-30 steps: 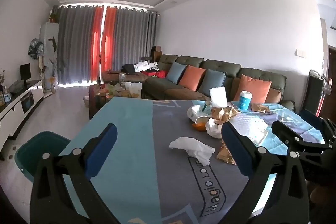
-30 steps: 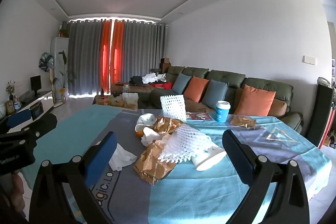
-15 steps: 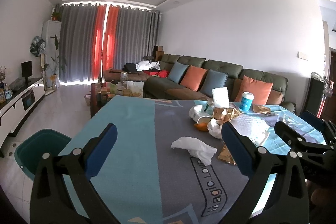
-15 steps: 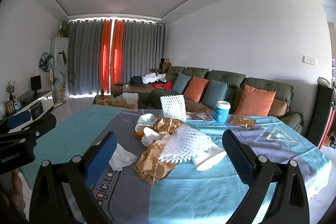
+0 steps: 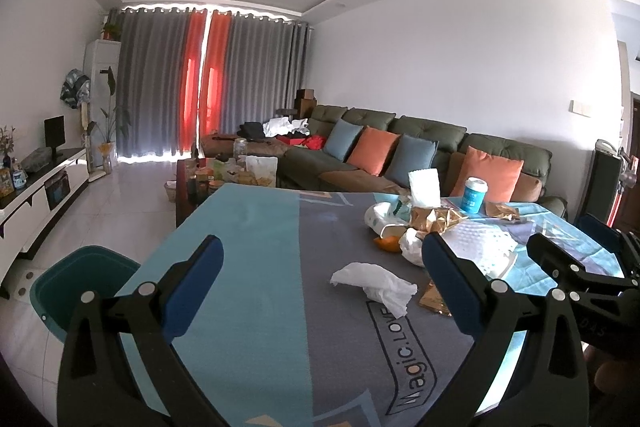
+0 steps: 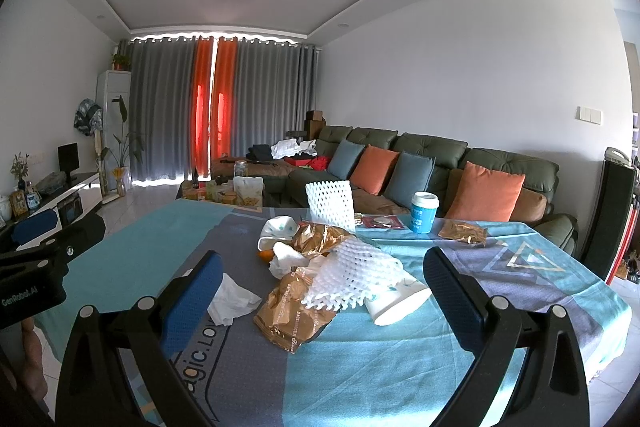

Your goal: Collect trash

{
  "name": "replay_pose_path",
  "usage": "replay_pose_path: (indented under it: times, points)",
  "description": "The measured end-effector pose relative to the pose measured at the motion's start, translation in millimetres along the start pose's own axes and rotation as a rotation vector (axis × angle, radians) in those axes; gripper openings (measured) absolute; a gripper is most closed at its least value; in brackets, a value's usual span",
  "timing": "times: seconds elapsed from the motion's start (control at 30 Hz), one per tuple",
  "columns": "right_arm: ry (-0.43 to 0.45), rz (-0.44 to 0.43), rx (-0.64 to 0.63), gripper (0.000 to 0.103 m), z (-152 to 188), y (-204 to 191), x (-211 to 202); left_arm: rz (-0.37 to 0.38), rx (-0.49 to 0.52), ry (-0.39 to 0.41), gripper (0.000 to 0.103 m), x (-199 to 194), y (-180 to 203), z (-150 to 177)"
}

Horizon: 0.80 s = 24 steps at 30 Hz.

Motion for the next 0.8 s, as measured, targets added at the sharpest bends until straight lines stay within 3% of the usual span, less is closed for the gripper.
replay_pose_path:
  times: [0.8]
  points:
    - [0.003, 0.001, -0.001, 0.097, -2.1, 0.9, -1.3, -0.001, 0.003, 0.008, 0.098, -1.0, -2.3, -1.9]
Point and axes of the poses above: each gripper's, at about its wrist camera, not at the fingertips, and x roughly the way its jaws point, y to its right, z to its underside, the point moved 5 cm from there along x, roughly the way its jaws point, and after that the axes turned 3 degrees about y, right-handed, at the moved point
